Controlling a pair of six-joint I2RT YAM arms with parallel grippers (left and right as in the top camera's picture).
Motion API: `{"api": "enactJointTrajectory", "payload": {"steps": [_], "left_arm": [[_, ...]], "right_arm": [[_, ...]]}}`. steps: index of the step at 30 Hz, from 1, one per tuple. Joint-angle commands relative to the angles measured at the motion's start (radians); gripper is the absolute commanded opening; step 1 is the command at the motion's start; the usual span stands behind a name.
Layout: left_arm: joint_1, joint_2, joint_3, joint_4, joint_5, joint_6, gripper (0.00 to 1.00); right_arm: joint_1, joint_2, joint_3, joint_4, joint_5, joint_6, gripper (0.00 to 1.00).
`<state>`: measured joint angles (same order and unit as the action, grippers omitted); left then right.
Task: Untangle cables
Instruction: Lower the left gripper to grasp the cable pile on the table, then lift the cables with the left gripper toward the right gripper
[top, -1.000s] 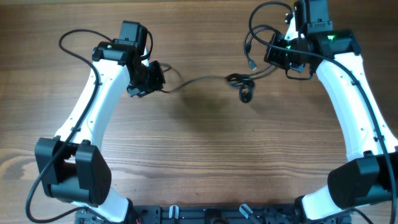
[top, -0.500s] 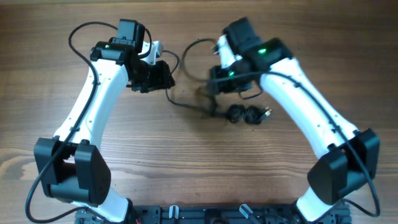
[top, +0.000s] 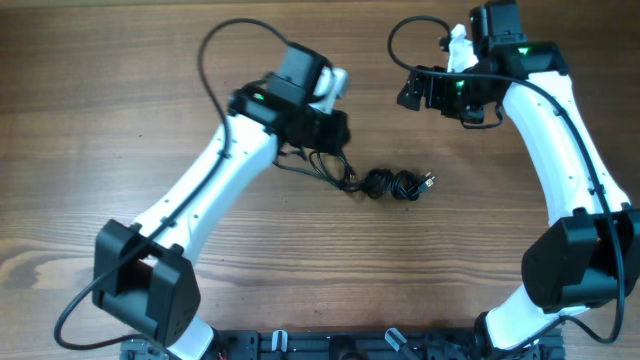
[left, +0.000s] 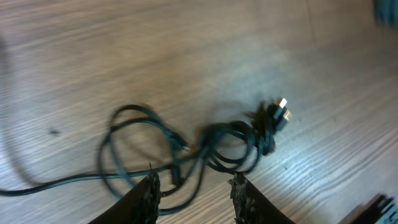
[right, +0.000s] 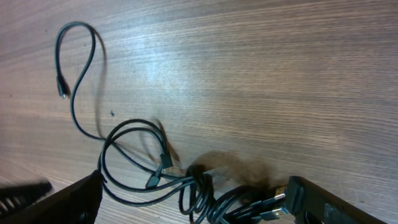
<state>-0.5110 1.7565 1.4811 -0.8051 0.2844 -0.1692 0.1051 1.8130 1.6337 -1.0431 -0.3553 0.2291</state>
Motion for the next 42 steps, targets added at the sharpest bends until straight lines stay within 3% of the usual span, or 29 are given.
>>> {"api": "enactJointTrajectory", "payload": {"steps": [1,3,7,10,17,27,28,29,31,33,34,37,39,42], "left_arm": [[-0.075,0.024,0.008,0.006,-0.11,0.01,0.4],[-0.104,0.06,0.008,0.007,-0.119,0.039,0.39],[-0.19,0.129,0.008,0.01,-0.119,0.25,0.33],[-0.227,0.137,0.008,-0.01,-0.117,0.292,0.33],[-0.276,0.14,0.004,0.001,-0.069,0.293,0.38],[-0.278,0.158,-0.152,0.197,-0.077,0.293,0.42],[-0.278,0.168,-0.157,0.2,-0.077,0.293,0.46],[-0.278,0.186,-0.157,0.201,-0.076,0.293,0.56],[-0.277,0.219,-0.158,0.216,-0.09,0.293,0.6],[-0.277,0.234,-0.158,0.227,-0.139,0.292,0.56],[-0.277,0.235,-0.157,0.235,-0.148,0.292,0.45],[-0.277,0.236,-0.157,0.256,-0.148,0.269,0.36],[-0.277,0.235,-0.158,0.28,-0.14,0.259,0.2],[-0.277,0.235,-0.157,0.323,-0.14,0.179,0.04]], "right_arm": [[-0.004,-0.021,0.02,0.011,-0.015,-0.018,0.97],[-0.004,-0.021,0.014,0.018,-0.015,-0.016,0.98],[-0.004,-0.02,0.014,0.005,0.016,-0.016,0.98],[-0.004,-0.019,0.014,0.003,0.023,-0.017,0.98],[-0.004,-0.019,0.014,0.003,0.022,-0.017,0.99],[-0.004,-0.019,0.014,-0.011,0.022,-0.017,0.99],[-0.004,-0.019,0.014,-0.013,0.022,-0.017,0.99],[-0.004,-0.019,0.014,-0.012,0.022,-0.016,0.99],[-0.004,-0.019,0.014,-0.013,0.022,-0.017,0.99],[-0.004,-0.019,0.014,-0.013,0.022,-0.016,0.99],[-0.004,-0.019,0.014,-0.013,0.021,-0.016,0.99],[-0.004,-0.019,0.014,-0.013,0.021,-0.016,0.99],[-0.004,-0.019,0.014,-0.013,0.018,-0.016,0.99],[-0.004,-0.019,0.014,-0.013,0.016,-0.016,0.99]]}}
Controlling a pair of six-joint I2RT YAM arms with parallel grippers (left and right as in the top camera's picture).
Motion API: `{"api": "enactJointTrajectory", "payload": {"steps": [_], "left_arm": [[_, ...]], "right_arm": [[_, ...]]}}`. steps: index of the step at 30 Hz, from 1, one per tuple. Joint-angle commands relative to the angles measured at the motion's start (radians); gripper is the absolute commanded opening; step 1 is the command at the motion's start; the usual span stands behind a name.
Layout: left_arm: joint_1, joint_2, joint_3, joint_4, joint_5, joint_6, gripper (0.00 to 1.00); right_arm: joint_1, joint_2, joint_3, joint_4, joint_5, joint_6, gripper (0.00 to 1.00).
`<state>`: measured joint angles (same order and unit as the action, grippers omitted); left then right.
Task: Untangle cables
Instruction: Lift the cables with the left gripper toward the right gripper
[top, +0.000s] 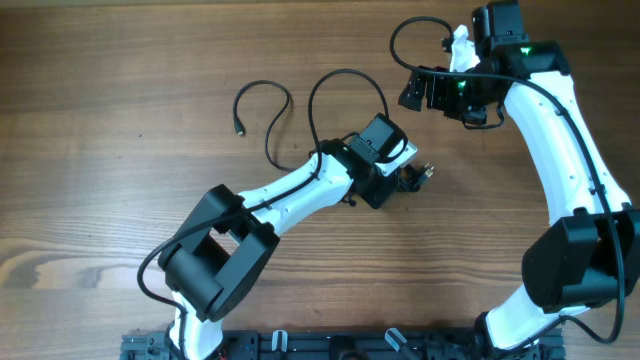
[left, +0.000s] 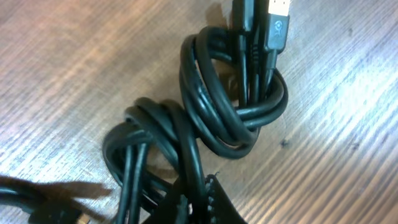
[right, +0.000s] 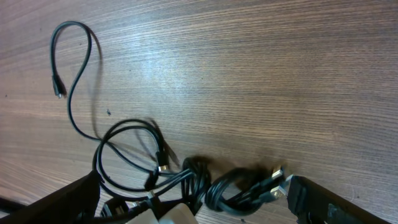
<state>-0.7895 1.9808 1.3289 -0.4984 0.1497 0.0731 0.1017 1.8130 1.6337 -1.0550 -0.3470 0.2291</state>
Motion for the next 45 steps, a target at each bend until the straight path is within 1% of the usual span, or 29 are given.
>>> {"api": "enactJointTrajectory", "payload": {"steps": [1,2,4,5,6,7,9,10,12,16,18,21,23,24,26,27,28,29,30,32,33,34,35,37,39,40,41,42,45], "left_arm": [[0.007,0.009,-0.005,0.015,-0.002,-0.098,0.04],[0.021,-0.002,-0.005,0.008,0.044,-0.119,0.04],[0.068,-0.032,-0.001,-0.008,0.246,-0.119,0.04],[0.132,-0.059,0.0,-0.011,0.473,-0.119,0.04],[0.18,-0.071,0.0,-0.006,0.613,-0.119,0.04],[0.271,-0.077,0.0,0.007,0.883,-0.119,0.04],[0.378,-0.077,0.0,0.011,1.14,-0.12,0.04],[0.412,-0.077,0.0,0.01,1.203,-0.12,0.04],[0.459,-0.077,0.0,0.012,1.218,-0.132,0.04],[0.497,-0.077,0.0,0.014,1.218,-0.166,0.04],[0.51,-0.077,0.0,0.027,1.219,-0.232,0.04],[0.513,-0.077,0.0,0.112,1.218,-0.33,0.04],[0.513,-0.077,0.0,0.175,1.218,-0.391,0.04],[0.513,-0.077,0.0,0.226,1.218,-0.451,0.04],[0.513,-0.077,0.0,0.292,1.219,-0.524,0.04],[0.513,-0.077,0.0,0.341,1.229,-0.586,0.04],[0.513,-0.077,0.0,0.372,1.246,-0.622,0.04],[0.513,-0.077,0.0,0.451,1.287,-0.694,0.04],[0.513,-0.077,0.0,0.498,1.301,-0.75,0.04],[0.513,-0.077,0.0,0.569,1.301,-0.848,0.04],[0.513,-0.077,0.0,0.65,1.299,-0.99,0.04],[0.513,-0.077,0.0,0.683,1.294,-1.085,0.04],[0.513,-0.077,0.0,0.747,1.29,-1.247,0.04],[0.513,-0.077,0.0,0.892,1.289,-1.475,0.04],[0.512,-0.077,0.0,0.989,1.289,-1.629,0.04],[0.512,-0.077,0.0,1.049,1.287,-1.689,0.04],[0.512,-0.077,0.0,1.094,1.283,-1.706,0.04],[0.512,-0.077,0.0,1.098,1.281,-1.709,0.04],[0.512,-0.077,0.0,1.098,1.281,-1.702,0.04]], "right_arm": [[0.0,-0.019,0.014,-0.002,-0.014,-0.02,0.99],[0.0,-0.019,0.014,-0.002,-0.041,-0.021,0.99],[0.0,-0.019,0.014,0.001,-0.122,-0.054,0.99],[0.0,-0.019,0.014,0.002,-0.179,-0.072,0.98],[0.0,-0.019,0.014,0.003,-0.216,-0.072,0.98],[0.0,-0.019,0.014,0.008,-0.252,-0.073,0.98],[0.0,-0.02,0.014,0.019,-0.311,-0.095,0.98],[0.0,-0.02,0.015,0.023,-0.346,-0.102,0.97],[0.0,-0.027,0.019,0.027,-0.373,-0.101,0.93],[-0.016,-0.105,0.019,0.043,-0.373,-0.101,0.91],[-0.018,-0.137,0.019,0.036,-0.372,-0.102,0.92],[-0.017,-0.143,0.016,-0.022,-0.355,-0.122,0.92],[-0.014,-0.143,0.014,-0.063,-0.296,-0.124,0.92],[-0.004,-0.143,0.013,-0.088,-0.258,-0.125,0.91],[0.014,-0.143,-0.003,-0.091,-0.212,-0.124,0.9],[0.026,-0.14,-0.018,-0.088,-0.211,-0.123,0.9],[0.034,-0.137,-0.025,-0.087,-0.211,-0.121,0.9],[0.045,-0.129,-0.031,-0.081,-0.211,-0.121,0.89],[0.053,-0.127,-0.034,-0.071,-0.211,-0.12,0.88],[0.066,-0.122,-0.039,-0.048,-0.211,-0.097,0.87],[0.08,-0.114,-0.039,-0.023,-0.201,-0.063,0.82],[0.085,-0.111,-0.039,-0.005,-0.179,0.009,0.81],[0.091,-0.108,-0.039,0.029,-0.168,0.061,0.81],[0.102,-0.107,-0.039,0.101,-0.132,0.149,0.75],[0.118,-0.101,-0.039,0.129,-0.09,0.192,0.72],[0.132,-0.093,-0.039,0.145,-0.09,0.193,0.68],[0.142,-0.085,-0.039,0.156,-0.09,0.193,0.65],[0.146,-0.08,-0.039,0.163,-0.09,0.194,0.62],[0.148,-0.073,-0.039,0.181,-0.09,0.219,0.39]]}}
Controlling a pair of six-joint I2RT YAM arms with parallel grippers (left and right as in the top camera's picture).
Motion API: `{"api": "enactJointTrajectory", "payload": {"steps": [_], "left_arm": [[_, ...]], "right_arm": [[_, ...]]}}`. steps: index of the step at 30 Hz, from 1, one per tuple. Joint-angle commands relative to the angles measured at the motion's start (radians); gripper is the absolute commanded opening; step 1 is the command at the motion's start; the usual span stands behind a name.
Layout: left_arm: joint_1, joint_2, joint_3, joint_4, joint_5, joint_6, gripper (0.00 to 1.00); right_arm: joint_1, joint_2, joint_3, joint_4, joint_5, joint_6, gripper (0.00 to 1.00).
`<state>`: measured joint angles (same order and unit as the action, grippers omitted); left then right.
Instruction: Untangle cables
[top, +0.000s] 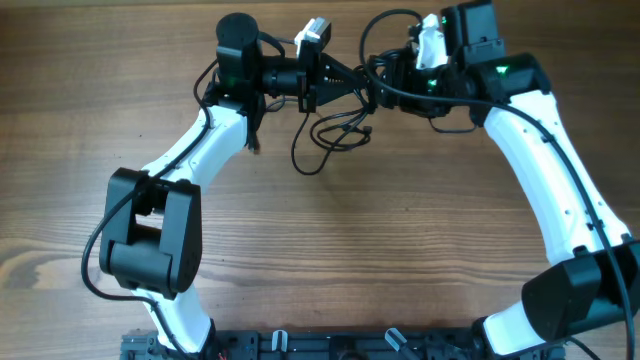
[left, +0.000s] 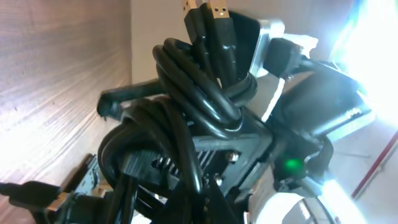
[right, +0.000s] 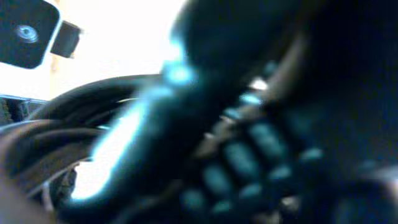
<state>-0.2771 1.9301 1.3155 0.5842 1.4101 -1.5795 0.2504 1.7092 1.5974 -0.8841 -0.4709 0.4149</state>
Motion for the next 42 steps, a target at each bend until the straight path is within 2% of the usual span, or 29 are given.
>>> {"api": "enactJointTrajectory", "payload": {"steps": [1,3,4,7,9,11,13,17,21,24,27,30,31,33,38,40,42], "left_arm": [[0.001,-0.026,0.013,0.015,0.021,-0.021,0.04],[0.003,-0.026,0.013,0.011,0.021,0.095,0.04],[0.008,-0.026,0.013,-0.006,0.021,0.151,0.04],[0.028,-0.026,0.013,-0.089,0.021,0.303,0.04],[0.048,-0.026,0.013,-0.222,0.021,0.452,0.04],[0.071,-0.026,0.013,-0.438,-0.011,0.619,0.04],[0.09,-0.026,0.013,-0.69,-0.125,0.789,0.04],[0.094,-0.026,0.013,-0.938,-0.279,0.949,0.04],[0.094,-0.026,0.012,-1.011,-0.291,1.026,0.04],[0.094,-0.026,0.012,-1.015,-0.278,1.018,0.04],[0.094,-0.026,0.012,-1.015,-0.269,0.988,0.04],[0.094,-0.026,0.012,-1.004,-0.239,0.968,0.04],[0.094,-0.026,0.012,-0.988,-0.232,0.936,0.04],[0.094,-0.026,0.012,-0.903,-0.183,0.869,0.04],[0.093,-0.026,0.012,-0.567,-0.105,0.534,0.04],[0.091,-0.026,0.012,-0.439,-0.097,0.372,0.04],[0.09,-0.026,0.012,-0.385,-0.093,0.286,0.04]], "right_arm": [[-0.002,0.03,-0.003,0.019,0.034,0.034,0.3],[-0.003,0.03,-0.002,0.024,0.033,0.034,0.11],[-0.009,0.027,0.0,0.02,0.025,0.034,0.04],[-0.051,0.006,0.0,0.006,-0.027,0.028,0.04],[-0.096,-0.013,0.0,0.006,-0.093,0.006,0.04],[-0.161,-0.031,0.0,0.005,-0.23,-0.04,0.04],[-0.22,-0.034,0.0,0.004,-0.38,-0.085,0.04],[-0.294,-0.034,0.0,0.008,-0.589,-0.132,0.04],[-0.408,-0.034,0.0,0.037,-0.771,-0.139,0.04],[-0.487,-0.034,0.0,0.056,-0.702,-0.098,0.04],[-0.458,-0.034,0.0,-0.004,-0.553,-0.105,0.07],[-0.354,-0.034,0.0,-0.074,-0.441,-0.154,0.25],[-0.301,-0.034,0.0,-0.097,-0.379,-0.153,0.35],[-0.219,-0.031,0.0,-0.127,-0.3,-0.148,0.47],[-0.084,-0.029,-0.003,-0.127,-0.163,-0.034,0.55],[-0.047,-0.01,-0.003,-0.078,-0.132,0.04,0.55],[-0.027,0.017,-0.003,0.003,-0.132,0.092,0.54]]}}
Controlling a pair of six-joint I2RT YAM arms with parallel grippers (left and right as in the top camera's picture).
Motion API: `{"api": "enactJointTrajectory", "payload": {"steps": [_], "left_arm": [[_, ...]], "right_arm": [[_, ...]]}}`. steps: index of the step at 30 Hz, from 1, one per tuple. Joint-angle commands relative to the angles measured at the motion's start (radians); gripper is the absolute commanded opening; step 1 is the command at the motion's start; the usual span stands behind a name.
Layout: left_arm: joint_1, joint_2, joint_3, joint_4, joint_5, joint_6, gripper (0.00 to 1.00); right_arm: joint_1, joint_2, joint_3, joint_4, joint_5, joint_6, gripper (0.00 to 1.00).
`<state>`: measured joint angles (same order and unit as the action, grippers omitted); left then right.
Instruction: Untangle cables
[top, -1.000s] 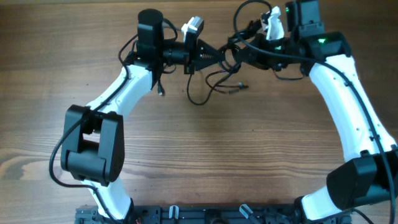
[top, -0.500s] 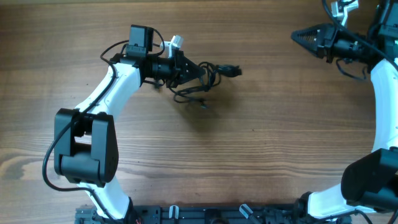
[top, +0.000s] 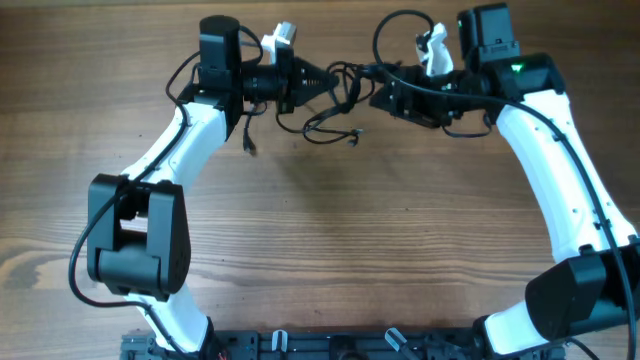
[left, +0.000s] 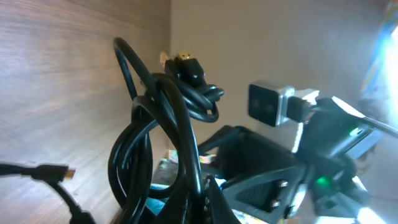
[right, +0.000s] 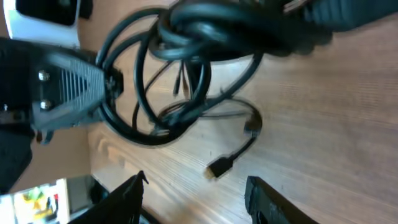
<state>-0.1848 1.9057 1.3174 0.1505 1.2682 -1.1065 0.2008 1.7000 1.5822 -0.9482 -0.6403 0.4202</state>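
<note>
A tangle of black cables hangs above the far side of the table, between the two grippers. My left gripper is shut on its strands, which run up from between the fingers to a knot with USB plugs. My right gripper is just right of the tangle, open, with nothing between its fingers. In the right wrist view the tangle sits beyond the fingertips, and one loose plug dangles over the wood.
Loose cable ends hang down to the wooden table below the tangle, and another hangs by the left arm. The arms' own cables loop at the far edge. The arm bases stand at the near edge.
The grippers have drawn apart: the left one is further left with the tangle, and the right one is further right and clear of it. The knot looks looser.
The tangle first lay at the table's middle with my left gripper open over its left part and the right arm far back. Then my left gripper was down on the knot. Later it held the tangle raised against the right gripper; now the two are apart.
</note>
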Motion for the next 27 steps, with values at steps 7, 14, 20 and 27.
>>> {"api": "enactJointTrajectory", "payload": {"steps": [7,14,20,27], "left_arm": [[-0.008,-0.001,0.01,0.061,0.063,-0.192,0.04],[-0.013,-0.001,0.01,0.06,0.063,-0.192,0.04],[-0.02,-0.001,0.01,0.061,0.063,-0.18,0.04],[-0.005,-0.001,0.01,-0.272,-0.146,0.238,0.04]], "right_arm": [[0.039,0.137,0.013,0.159,0.04,0.2,0.45],[0.061,0.171,0.013,0.256,0.004,0.262,0.41],[0.088,0.18,0.013,0.252,0.005,0.259,0.05],[0.005,0.077,0.016,0.183,-0.003,0.185,0.04]]}}
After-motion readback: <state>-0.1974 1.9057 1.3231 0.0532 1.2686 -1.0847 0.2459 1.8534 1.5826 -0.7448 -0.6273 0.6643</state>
